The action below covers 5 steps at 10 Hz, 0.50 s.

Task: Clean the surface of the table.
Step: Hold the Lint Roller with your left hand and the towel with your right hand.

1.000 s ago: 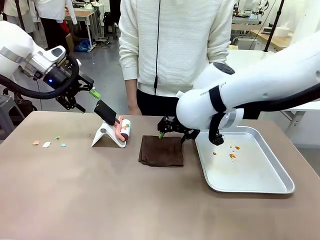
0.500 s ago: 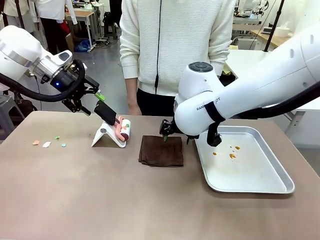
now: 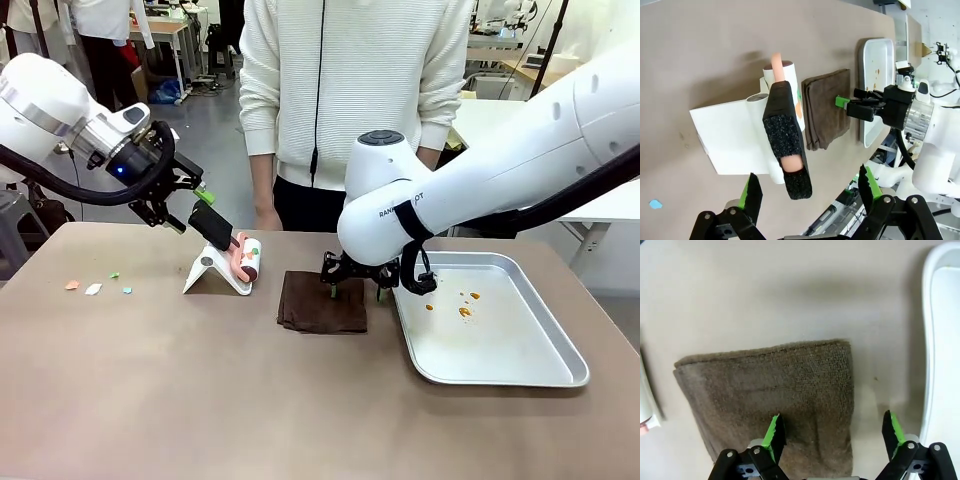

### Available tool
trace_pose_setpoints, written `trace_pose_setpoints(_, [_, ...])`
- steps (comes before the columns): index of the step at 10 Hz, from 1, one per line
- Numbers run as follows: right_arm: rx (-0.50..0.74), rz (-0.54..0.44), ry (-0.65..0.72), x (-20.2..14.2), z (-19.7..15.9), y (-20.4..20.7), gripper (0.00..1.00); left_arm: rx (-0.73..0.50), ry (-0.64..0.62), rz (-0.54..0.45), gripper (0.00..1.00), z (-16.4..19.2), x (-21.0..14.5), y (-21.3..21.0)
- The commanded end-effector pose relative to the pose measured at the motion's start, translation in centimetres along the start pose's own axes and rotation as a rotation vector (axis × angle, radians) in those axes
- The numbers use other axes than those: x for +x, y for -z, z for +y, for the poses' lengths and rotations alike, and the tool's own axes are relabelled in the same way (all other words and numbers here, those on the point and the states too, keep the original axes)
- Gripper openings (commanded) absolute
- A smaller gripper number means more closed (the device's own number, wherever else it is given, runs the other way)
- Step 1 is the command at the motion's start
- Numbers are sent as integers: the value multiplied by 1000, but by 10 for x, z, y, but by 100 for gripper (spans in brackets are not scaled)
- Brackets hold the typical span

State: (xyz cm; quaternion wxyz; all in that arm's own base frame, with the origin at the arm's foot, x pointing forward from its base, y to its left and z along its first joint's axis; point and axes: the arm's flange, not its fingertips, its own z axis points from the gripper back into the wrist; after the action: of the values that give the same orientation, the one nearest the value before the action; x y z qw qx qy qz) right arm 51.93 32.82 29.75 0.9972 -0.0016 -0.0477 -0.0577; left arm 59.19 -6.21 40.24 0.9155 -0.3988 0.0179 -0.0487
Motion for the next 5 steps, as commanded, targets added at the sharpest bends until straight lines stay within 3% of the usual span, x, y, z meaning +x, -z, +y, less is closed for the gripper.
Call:
trace_pose_setpoints(1, [-11,4,11,4,7,-1,100,6,-8,-20,100,-3,6,2])
trace_pose_setpoints(4, [-2,14,10,4,6,2,100,21,-18,-28,100,-1,6,5])
trace_pose_setpoints(5, [-4,14,9,4,6,2,100,19,-26,-78,60,-2,6,5])
